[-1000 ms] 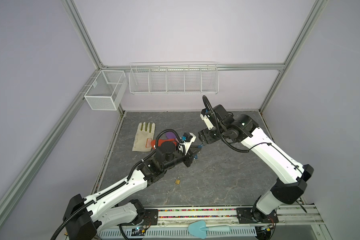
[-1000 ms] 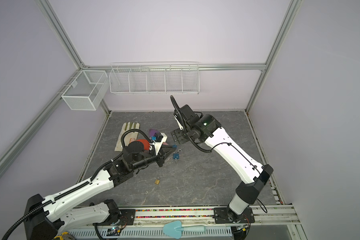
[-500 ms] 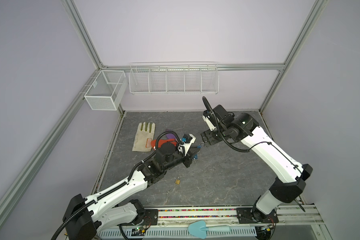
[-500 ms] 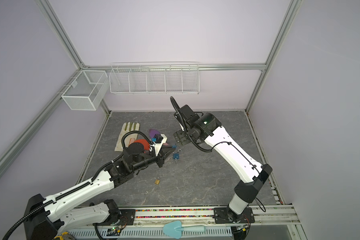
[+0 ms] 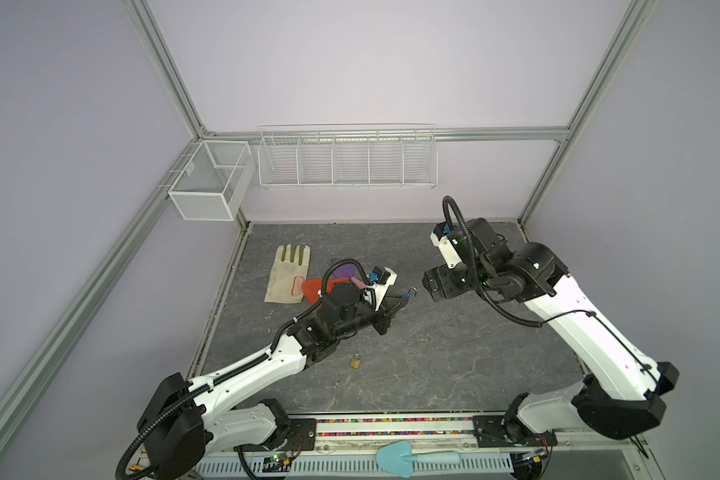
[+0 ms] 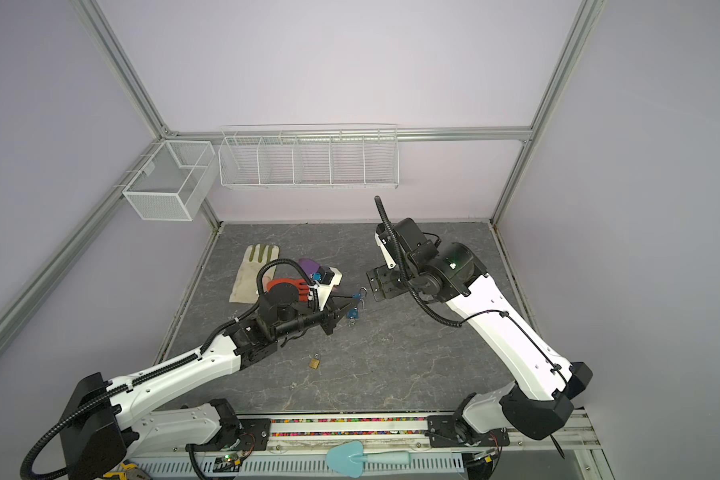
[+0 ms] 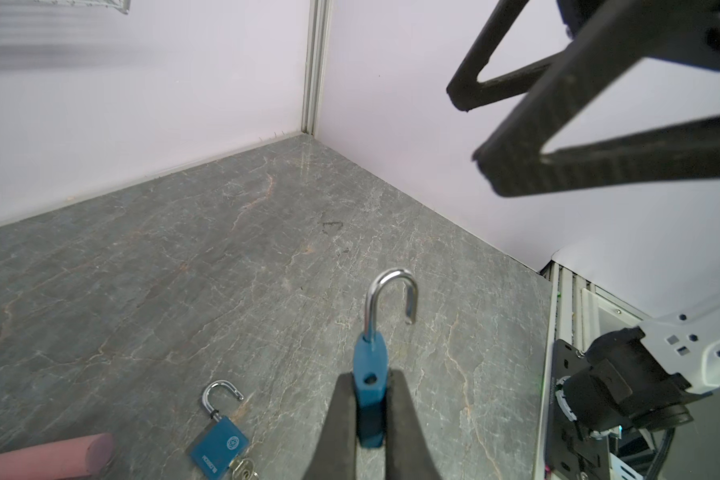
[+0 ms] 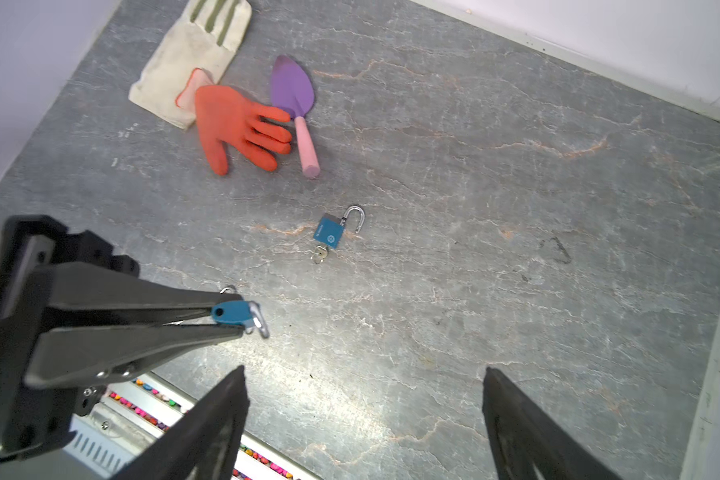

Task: Unlock with the key
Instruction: 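Withdraw the right gripper from the padlock while the left holds it up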

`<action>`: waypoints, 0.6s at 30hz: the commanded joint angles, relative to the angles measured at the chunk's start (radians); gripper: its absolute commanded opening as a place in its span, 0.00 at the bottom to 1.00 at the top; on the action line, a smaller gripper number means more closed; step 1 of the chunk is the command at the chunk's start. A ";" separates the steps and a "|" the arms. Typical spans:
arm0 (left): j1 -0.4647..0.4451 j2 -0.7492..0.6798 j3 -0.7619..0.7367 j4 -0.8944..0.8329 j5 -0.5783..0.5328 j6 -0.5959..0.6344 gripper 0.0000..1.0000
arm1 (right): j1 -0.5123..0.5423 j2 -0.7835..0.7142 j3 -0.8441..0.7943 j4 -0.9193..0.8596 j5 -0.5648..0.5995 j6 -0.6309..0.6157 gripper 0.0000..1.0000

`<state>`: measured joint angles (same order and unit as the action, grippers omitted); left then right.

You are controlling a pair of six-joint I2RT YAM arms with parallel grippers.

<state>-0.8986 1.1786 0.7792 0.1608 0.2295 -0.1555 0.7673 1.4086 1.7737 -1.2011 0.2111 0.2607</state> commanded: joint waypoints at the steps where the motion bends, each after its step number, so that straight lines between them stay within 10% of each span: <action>1: -0.006 0.003 0.022 0.055 0.031 -0.028 0.00 | 0.003 -0.008 -0.055 0.067 -0.068 -0.015 0.90; 18: -0.011 -0.006 0.047 0.034 0.041 -0.021 0.00 | -0.003 -0.009 -0.149 0.081 0.025 -0.029 0.90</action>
<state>-0.9043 1.1805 0.7883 0.1745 0.2596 -0.1799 0.7673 1.4036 1.6455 -1.1236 0.1989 0.2531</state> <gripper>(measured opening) 0.085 0.905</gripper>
